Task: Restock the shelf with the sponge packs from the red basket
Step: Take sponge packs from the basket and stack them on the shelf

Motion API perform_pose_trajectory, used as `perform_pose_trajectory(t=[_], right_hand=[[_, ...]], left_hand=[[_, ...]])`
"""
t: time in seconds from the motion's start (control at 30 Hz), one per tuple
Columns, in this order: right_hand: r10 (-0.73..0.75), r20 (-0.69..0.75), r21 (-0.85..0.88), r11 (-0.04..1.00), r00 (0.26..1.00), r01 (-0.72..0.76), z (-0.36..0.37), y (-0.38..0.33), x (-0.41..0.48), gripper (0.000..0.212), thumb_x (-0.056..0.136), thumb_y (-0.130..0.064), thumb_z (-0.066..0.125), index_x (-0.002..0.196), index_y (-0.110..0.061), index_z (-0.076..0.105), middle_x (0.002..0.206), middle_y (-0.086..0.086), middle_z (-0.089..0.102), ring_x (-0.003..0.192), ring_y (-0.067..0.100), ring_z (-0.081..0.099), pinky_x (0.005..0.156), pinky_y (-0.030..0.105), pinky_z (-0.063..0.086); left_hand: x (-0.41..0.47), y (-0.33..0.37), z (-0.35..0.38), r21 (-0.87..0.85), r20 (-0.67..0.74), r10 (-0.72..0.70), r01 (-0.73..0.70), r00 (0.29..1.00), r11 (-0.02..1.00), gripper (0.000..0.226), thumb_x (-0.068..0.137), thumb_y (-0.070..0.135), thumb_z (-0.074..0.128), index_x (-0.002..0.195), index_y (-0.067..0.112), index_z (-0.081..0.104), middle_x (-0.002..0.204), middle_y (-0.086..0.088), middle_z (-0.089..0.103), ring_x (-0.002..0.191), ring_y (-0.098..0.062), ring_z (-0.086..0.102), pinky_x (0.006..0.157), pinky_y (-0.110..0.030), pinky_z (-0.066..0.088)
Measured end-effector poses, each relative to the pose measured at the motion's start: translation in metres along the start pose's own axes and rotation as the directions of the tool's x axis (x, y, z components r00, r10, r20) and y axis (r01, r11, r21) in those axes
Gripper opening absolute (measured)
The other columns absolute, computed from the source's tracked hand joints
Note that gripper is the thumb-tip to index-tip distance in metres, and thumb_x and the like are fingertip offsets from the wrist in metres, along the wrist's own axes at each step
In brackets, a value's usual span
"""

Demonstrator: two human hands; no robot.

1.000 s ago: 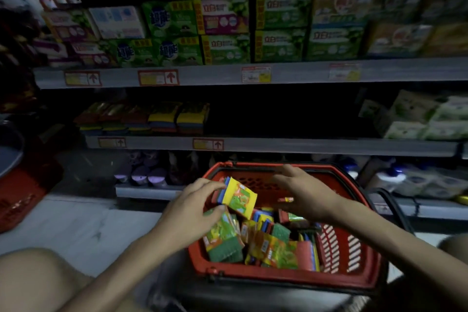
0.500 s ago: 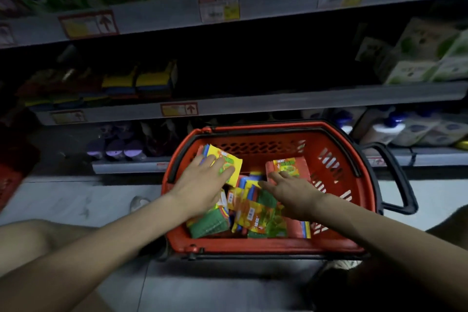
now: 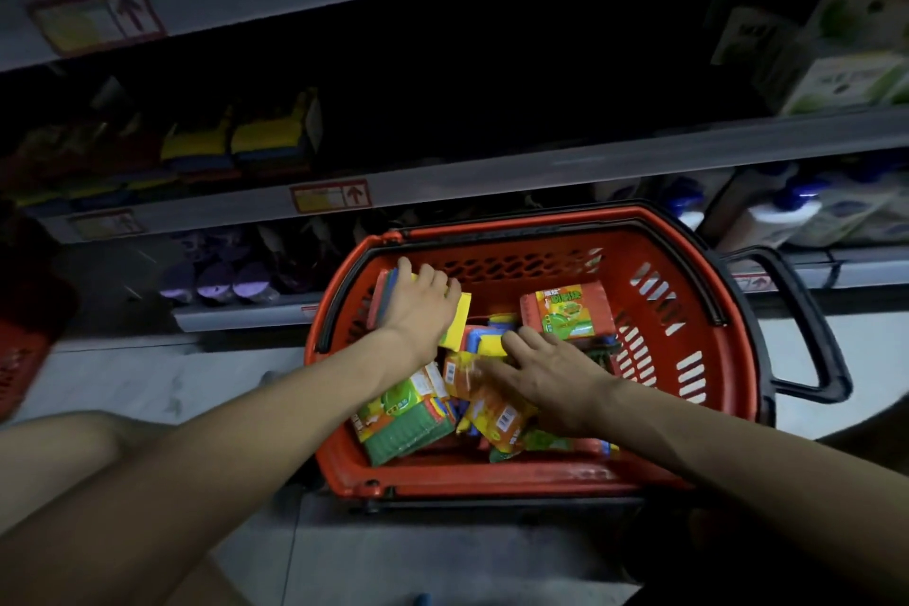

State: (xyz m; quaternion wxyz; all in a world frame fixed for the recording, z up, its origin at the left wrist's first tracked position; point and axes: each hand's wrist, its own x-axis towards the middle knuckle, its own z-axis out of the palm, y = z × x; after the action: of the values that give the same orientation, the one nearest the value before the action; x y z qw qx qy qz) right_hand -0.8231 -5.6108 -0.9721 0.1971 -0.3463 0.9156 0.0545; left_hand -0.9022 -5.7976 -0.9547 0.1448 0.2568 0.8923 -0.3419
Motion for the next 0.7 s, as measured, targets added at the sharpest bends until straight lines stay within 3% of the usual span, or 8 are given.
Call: perform_pose_trajectory(t=[0.17, 0.3, 0.37, 0.4, 0.47, 0.53, 0.57, 0.7], right_hand=[[0.228, 0.145, 0.002, 0.973, 0.963, -0.230, -0.021, 0.005, -0.010, 0.066, 0.094, -0.030, 0.064, 0.150, -0.014, 0.033, 0.155, 0.020, 0.023, 0.142, 0.037, 0.030, 0.109, 0.047, 0.041], [0.368, 0.231, 0.022, 0.924, 0.901, -0.383, -0.035, 0.019, -0.026, 0.071, 0.096, -0.039, 0.063, 0.156, -0.027, 0.026, 0.156, 0.016, 0.023, 0.145, 0.038, 0.026, 0.117, 0.053, 0.030], [0.385, 0.138, 0.219, 0.887, 0.913, -0.407, -0.040, 0.026, -0.030, 0.073, 0.096, -0.030, 0.062, 0.159, -0.030, 0.025, 0.155, 0.015, 0.029, 0.146, 0.037, 0.028, 0.119, 0.052, 0.027], [0.407, 0.042, 0.439, 0.813, 0.913, -0.383, -0.043, 0.027, -0.030, 0.068, 0.096, -0.023, 0.060, 0.158, -0.031, 0.032, 0.152, 0.013, 0.038, 0.142, 0.032, 0.038, 0.116, 0.043, 0.034], [0.519, -0.092, 0.885, 0.433, 0.850, -0.169, -0.055, 0.019, -0.033, 0.054, 0.099, -0.016, 0.058, 0.149, -0.035, 0.048, 0.140, 0.004, 0.055, 0.123, 0.014, 0.058, 0.097, 0.022, 0.047], [0.553, -0.062, 0.998, 0.008, 0.831, 0.069, -0.068, 0.005, -0.035, 0.048, 0.100, -0.034, 0.063, 0.146, -0.040, 0.051, 0.134, -0.009, 0.059, 0.111, -0.004, 0.062, 0.085, 0.012, 0.051], [0.534, -0.067, 0.987, -0.089, 0.843, 0.135, -0.070, -0.003, -0.035, 0.056, 0.095, -0.045, 0.068, 0.147, -0.041, 0.049, 0.133, -0.015, 0.059, 0.111, -0.008, 0.062, 0.088, 0.014, 0.053], [0.617, -0.191, 0.963, -0.032, 0.763, 0.267, -0.073, -0.017, -0.029, 0.083, 0.081, -0.024, 0.084, 0.150, -0.031, 0.039, 0.135, -0.011, 0.056, 0.105, -0.015, 0.063, 0.080, 0.012, 0.055]], left_hand=[[-0.012, -0.016, -0.003, -0.333, -0.108, -0.030, -0.007, 0.994, 0.943, 0.095, 0.076, 0.034, 0.080, 0.155, 0.015, 0.028, 0.150, -0.003, 0.042, 0.141, -0.029, 0.035, 0.116, -0.060, 0.026], [-0.044, -0.041, -0.010, -0.731, -0.216, -0.134, -0.070, 0.967, 0.679, 0.103, 0.067, 0.035, 0.086, 0.155, 0.024, 0.034, 0.155, 0.005, 0.038, 0.144, -0.021, 0.026, 0.118, -0.047, 0.033], [-0.063, -0.048, -0.013, -0.820, -0.296, -0.210, -0.135, 0.932, 0.556, 0.101, 0.064, 0.030, 0.087, 0.152, 0.027, 0.038, 0.150, 0.007, 0.037, 0.141, -0.018, 0.027, 0.119, -0.040, 0.032], [-0.071, -0.049, -0.014, -0.842, -0.330, -0.254, -0.161, 0.909, 0.515, 0.098, 0.063, 0.028, 0.087, 0.150, 0.030, 0.040, 0.147, 0.007, 0.036, 0.139, -0.017, 0.028, 0.117, -0.036, 0.032], [-0.081, -0.046, -0.016, -0.888, -0.340, -0.371, -0.165, 0.864, 0.428, 0.096, 0.063, 0.025, 0.088, 0.146, 0.037, 0.043, 0.143, 0.007, 0.033, 0.135, -0.016, 0.032, 0.112, -0.031, 0.033], [-0.083, -0.037, -0.020, -0.930, -0.300, -0.478, -0.142, 0.825, 0.338, 0.097, 0.062, 0.025, 0.092, 0.143, 0.044, 0.043, 0.144, 0.006, 0.030, 0.137, -0.017, 0.034, 0.111, -0.029, 0.035], [-0.082, -0.030, -0.022, -0.935, -0.299, -0.506, -0.143, 0.809, 0.324, 0.098, 0.062, 0.026, 0.094, 0.143, 0.046, 0.043, 0.146, 0.005, 0.029, 0.139, -0.019, 0.034, 0.110, -0.029, 0.035], [-0.080, -0.010, -0.035, -0.878, -0.441, -0.462, -0.263, 0.769, 0.400, 0.093, 0.070, 0.032, 0.090, 0.148, 0.045, 0.041, 0.152, 0.003, 0.030, 0.147, -0.018, 0.027, 0.115, -0.028, 0.030]])
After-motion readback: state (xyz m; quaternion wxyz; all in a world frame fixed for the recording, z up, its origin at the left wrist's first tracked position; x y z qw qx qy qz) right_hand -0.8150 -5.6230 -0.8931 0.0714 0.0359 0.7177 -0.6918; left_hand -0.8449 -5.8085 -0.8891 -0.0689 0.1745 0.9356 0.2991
